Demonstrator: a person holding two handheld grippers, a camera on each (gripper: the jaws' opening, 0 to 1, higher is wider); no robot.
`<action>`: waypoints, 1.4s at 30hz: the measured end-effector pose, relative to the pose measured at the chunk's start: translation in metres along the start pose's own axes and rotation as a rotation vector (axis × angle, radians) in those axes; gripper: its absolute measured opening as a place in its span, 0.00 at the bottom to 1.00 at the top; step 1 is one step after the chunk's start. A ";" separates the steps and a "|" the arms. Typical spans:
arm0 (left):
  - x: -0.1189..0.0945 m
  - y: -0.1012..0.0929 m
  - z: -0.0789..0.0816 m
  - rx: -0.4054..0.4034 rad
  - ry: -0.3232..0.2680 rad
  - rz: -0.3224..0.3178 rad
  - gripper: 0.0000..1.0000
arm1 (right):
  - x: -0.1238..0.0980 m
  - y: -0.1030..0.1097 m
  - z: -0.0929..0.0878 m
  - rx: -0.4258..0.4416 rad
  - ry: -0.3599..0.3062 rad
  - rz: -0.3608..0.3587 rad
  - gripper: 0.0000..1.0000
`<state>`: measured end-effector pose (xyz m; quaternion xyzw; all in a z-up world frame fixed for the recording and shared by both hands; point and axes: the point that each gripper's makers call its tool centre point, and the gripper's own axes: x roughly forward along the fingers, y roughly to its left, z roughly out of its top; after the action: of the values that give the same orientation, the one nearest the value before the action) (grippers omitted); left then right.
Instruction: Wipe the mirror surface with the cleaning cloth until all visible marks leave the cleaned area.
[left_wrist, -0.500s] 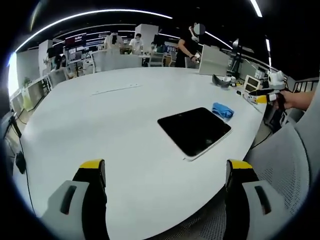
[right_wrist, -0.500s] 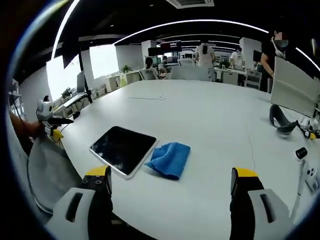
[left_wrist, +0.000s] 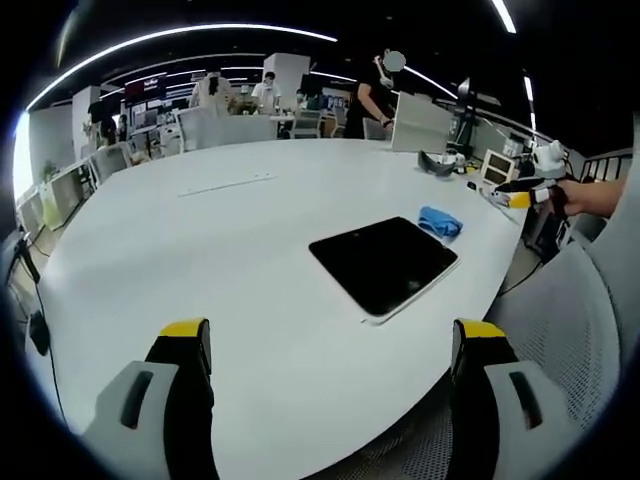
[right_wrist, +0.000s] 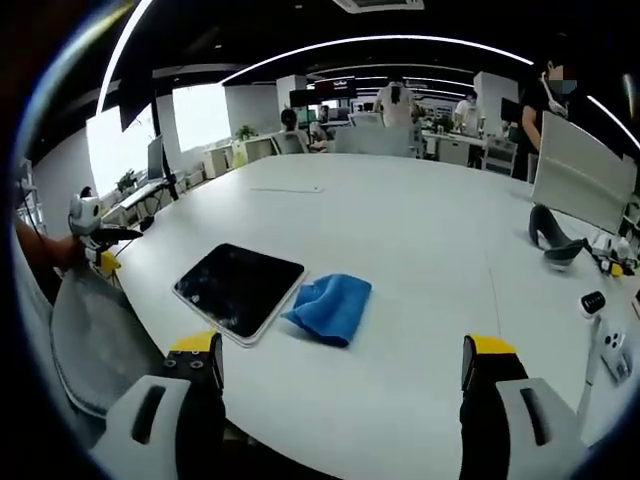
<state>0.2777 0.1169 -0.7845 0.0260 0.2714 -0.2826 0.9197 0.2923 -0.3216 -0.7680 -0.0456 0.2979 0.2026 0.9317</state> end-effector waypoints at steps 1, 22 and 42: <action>0.000 0.000 0.000 0.000 0.000 0.000 0.99 | 0.000 0.000 0.000 0.000 0.000 0.001 0.98; 0.002 0.003 -0.010 -0.025 0.053 0.012 0.99 | 0.005 0.002 -0.003 0.042 0.008 -0.006 0.98; 0.003 0.003 -0.014 -0.034 0.076 0.022 0.99 | 0.008 0.002 0.000 0.072 0.062 -0.039 0.98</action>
<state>0.2748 0.1208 -0.7989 0.0241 0.3108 -0.2667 0.9120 0.2976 -0.3172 -0.7726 -0.0241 0.3326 0.1720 0.9269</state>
